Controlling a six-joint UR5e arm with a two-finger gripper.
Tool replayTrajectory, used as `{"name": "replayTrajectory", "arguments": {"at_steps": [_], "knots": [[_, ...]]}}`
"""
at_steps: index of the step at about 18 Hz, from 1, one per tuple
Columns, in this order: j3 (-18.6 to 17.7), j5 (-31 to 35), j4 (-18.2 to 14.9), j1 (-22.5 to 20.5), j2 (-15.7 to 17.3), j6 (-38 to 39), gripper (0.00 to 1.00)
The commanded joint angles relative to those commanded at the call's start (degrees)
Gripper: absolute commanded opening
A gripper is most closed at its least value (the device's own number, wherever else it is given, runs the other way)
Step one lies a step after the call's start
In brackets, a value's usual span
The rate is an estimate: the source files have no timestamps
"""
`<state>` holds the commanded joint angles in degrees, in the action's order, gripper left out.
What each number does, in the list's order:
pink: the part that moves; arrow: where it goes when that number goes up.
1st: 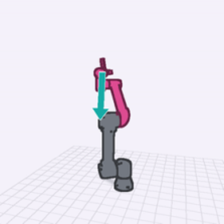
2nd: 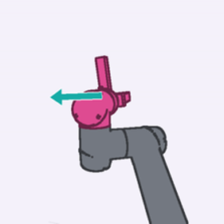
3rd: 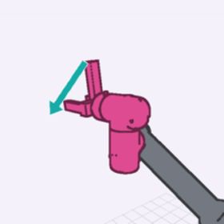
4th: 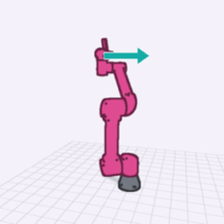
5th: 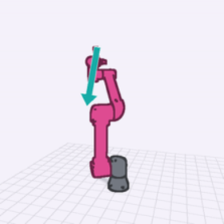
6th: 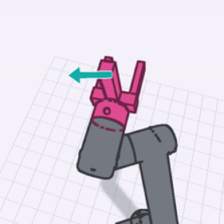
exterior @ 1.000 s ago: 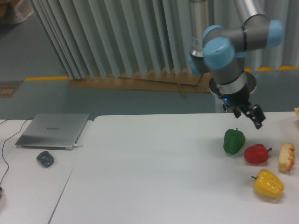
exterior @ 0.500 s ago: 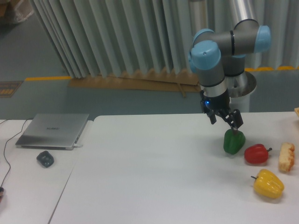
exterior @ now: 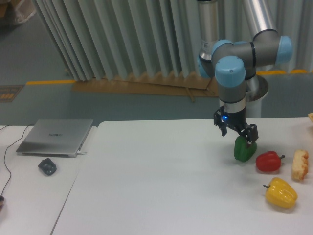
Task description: Place the green pepper in a basket
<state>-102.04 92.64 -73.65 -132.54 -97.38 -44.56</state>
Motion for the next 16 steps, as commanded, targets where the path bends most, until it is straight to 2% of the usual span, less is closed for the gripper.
{"name": "replayTrajectory", "arguments": {"at_steps": [5, 16], "knots": [[-0.88, 1.49, -2.98, 0.18, -1.14, -0.09, 1.00], [-1.15, 4.39, -2.55, -1.58, -1.41, -3.25, 1.00]]}}
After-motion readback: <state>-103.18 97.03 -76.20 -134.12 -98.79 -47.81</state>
